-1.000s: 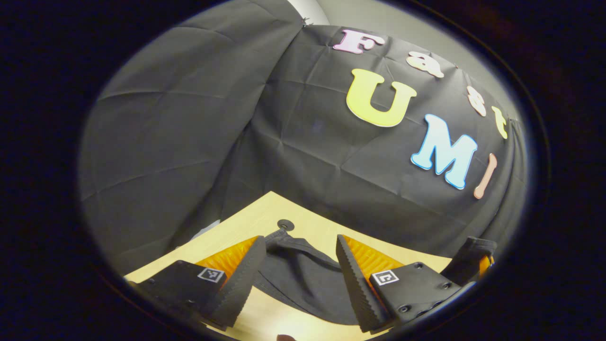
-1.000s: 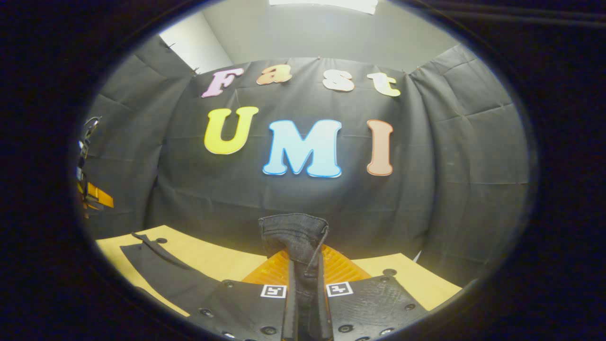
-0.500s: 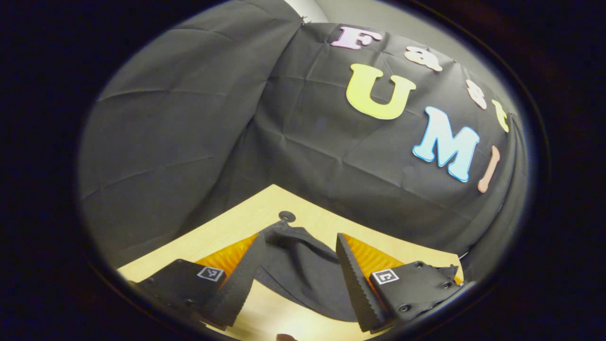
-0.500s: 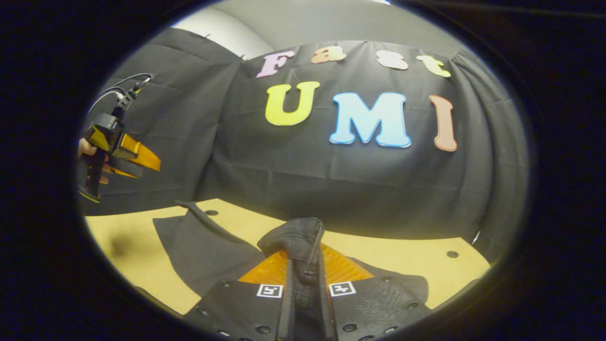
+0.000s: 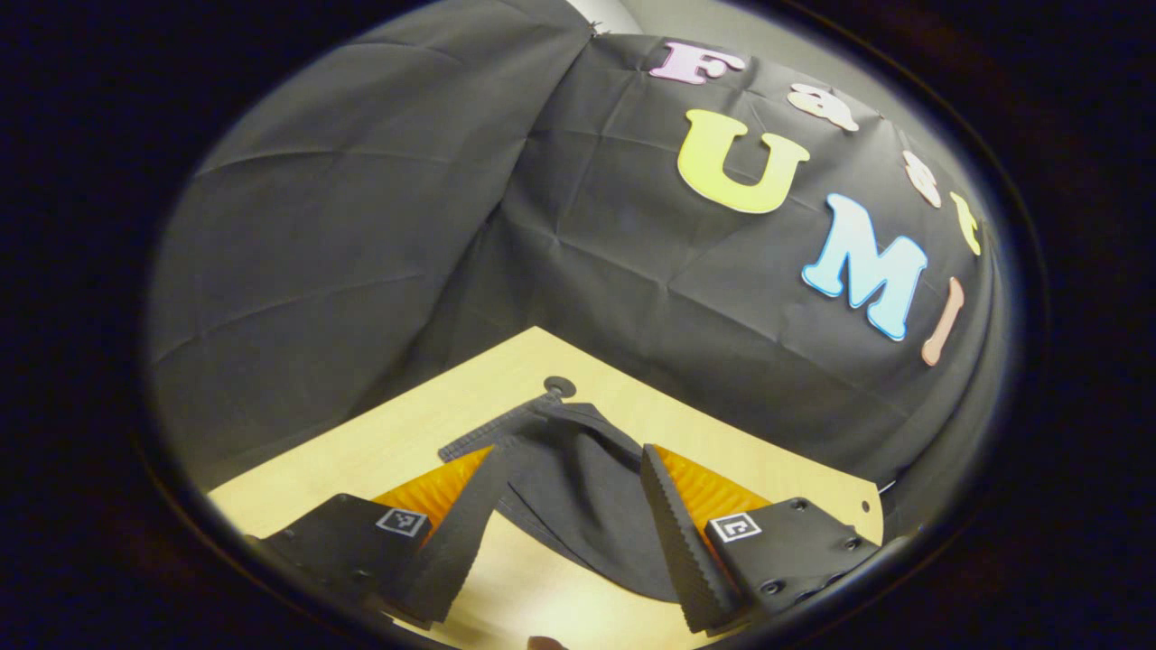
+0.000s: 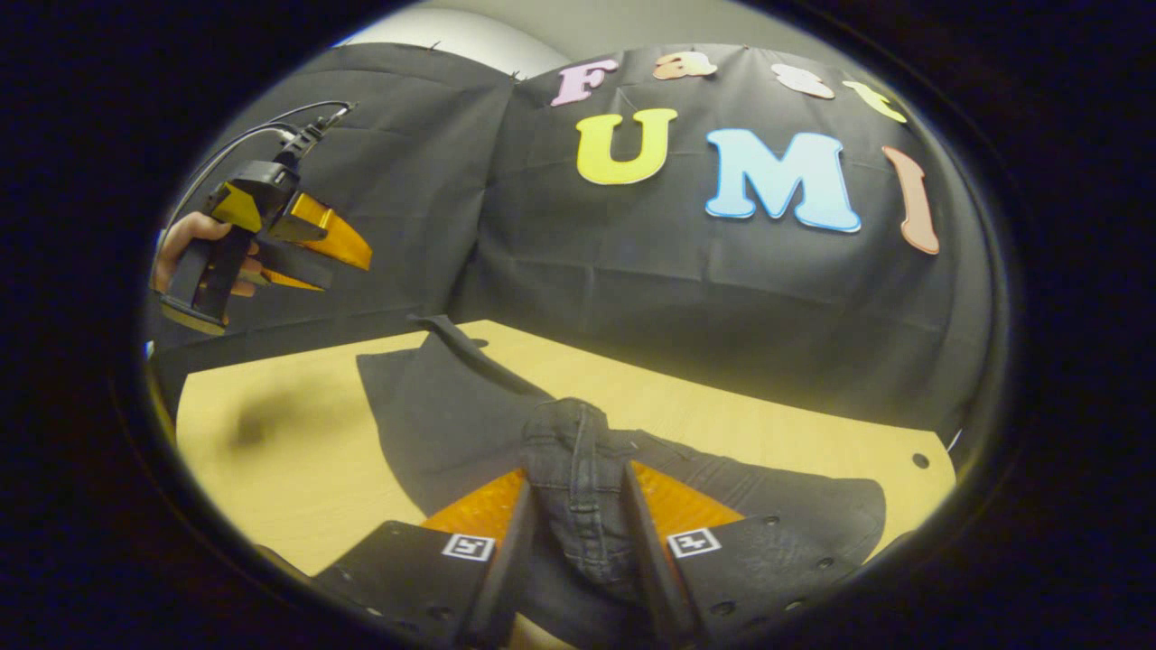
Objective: Grasp the waist and the cuffs of the jeans and fold them to make the two legs overlap; first hold the waist and fold one-third of the jeans toward the cuffs, then hold the cuffs and fold the remaining one-third in the same direction to finish folding.
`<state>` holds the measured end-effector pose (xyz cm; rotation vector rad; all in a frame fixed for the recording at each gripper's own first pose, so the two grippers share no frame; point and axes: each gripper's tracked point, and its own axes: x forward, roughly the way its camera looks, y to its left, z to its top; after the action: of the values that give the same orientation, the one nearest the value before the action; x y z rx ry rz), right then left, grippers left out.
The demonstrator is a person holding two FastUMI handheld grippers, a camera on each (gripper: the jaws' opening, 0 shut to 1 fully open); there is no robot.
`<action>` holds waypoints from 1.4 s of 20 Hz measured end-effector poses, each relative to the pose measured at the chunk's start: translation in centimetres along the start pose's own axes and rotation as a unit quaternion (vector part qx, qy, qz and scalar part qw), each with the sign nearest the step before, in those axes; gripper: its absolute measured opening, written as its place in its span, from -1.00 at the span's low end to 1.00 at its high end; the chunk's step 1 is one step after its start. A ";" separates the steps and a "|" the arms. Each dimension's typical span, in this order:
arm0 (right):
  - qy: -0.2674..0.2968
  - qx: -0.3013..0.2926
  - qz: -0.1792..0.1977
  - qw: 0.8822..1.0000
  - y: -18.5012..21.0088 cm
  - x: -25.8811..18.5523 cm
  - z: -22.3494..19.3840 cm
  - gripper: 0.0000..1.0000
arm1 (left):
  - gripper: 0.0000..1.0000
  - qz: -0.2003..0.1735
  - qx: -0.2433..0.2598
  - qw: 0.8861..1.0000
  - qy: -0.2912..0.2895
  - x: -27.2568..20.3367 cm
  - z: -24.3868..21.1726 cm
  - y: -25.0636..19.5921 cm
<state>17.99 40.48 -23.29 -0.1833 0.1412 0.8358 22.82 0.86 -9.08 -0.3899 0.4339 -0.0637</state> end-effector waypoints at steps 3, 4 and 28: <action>-0.011 -0.006 0.020 1.000 1.1 -0.8 0.9 0.69 | 0.95 -0.002 -0.003 1.000 0.010 0.0 -1.2 -0.8; -0.018 -0.009 0.025 0.999 1.3 -1.2 1.3 0.79 | 0.95 -0.001 -0.005 1.000 0.012 0.1 -1.5 -0.8; -0.058 0.020 -0.328 0.943 -16.7 -24.0 9.3 0.77 | 0.93 0.052 -0.287 0.945 0.151 12.2 -7.2 11.2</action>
<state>15.05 14.23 -7.75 -0.1288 -0.0181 0.1753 30.62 6.93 -24.20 -0.9380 0.7778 0.1120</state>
